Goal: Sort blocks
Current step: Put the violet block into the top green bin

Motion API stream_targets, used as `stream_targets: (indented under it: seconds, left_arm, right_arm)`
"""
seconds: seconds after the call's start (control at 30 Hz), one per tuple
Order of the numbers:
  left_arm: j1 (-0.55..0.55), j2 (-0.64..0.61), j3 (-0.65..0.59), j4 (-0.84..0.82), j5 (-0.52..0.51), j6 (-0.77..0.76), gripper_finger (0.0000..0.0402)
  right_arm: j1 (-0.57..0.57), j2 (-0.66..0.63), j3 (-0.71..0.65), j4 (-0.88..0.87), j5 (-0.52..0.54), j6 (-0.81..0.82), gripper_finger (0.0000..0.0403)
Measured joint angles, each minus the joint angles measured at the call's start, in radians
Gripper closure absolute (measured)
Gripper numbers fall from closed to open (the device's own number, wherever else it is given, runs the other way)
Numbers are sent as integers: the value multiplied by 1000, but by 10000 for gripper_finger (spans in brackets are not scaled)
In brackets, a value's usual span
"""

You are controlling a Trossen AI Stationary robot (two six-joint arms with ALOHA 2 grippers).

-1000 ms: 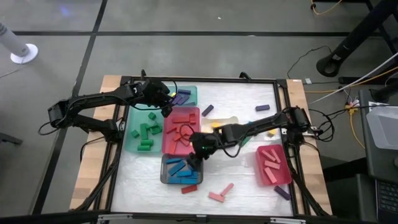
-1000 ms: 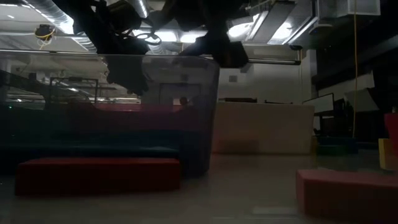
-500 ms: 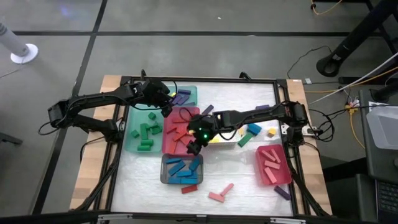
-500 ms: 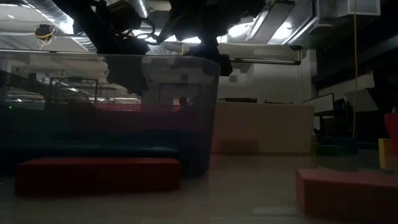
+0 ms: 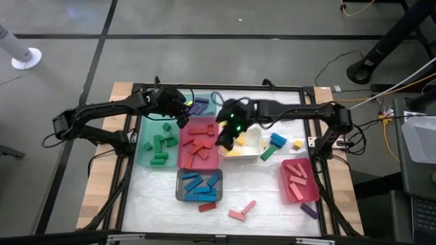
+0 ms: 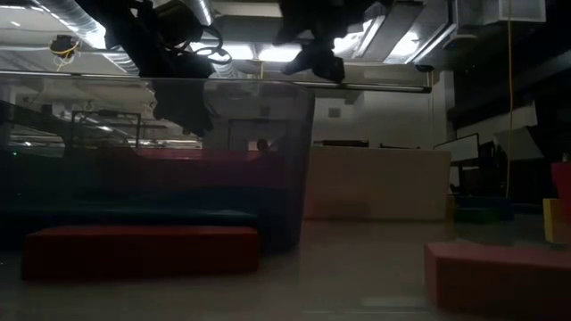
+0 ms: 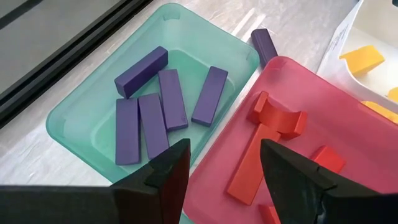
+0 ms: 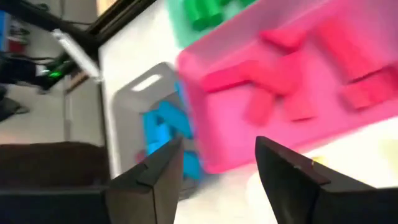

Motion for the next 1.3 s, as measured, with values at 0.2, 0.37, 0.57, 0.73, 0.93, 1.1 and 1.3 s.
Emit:
stream_targets:
  seconds: [0.2, 0.37, 0.57, 0.73, 0.93, 1.1, 1.3]
  left_arm:
    - [0, 0, 0, 0, 0, -7, 219]
    - [0, 0, 0, 0, 0, -72, 219]
    - [0, 0, 0, 0, 0, -128, 219]
    - [0, 0, 0, 0, 0, -135, 219]
    - [0, 0, 0, 0, 0, -136, 219]
    - [0, 0, 0, 0, 0, -135, 219]
    - [0, 0, 0, 4, 0, -132, 219]
  right_arm:
    - [-102, -39, 0, -76, 99, -165, 205]
    - [-195, -39, 0, -101, 157, -178, 205]
    - [-282, -39, 0, -106, 298, -67, 205]
    - [-321, -36, 0, -103, 323, -159, 205]
    - [-340, -13, 0, -106, 324, -352, 205]
    - [-346, 17, 0, -105, 317, -416, 205]
    - [-352, 53, 0, -102, 306, -454, 205]
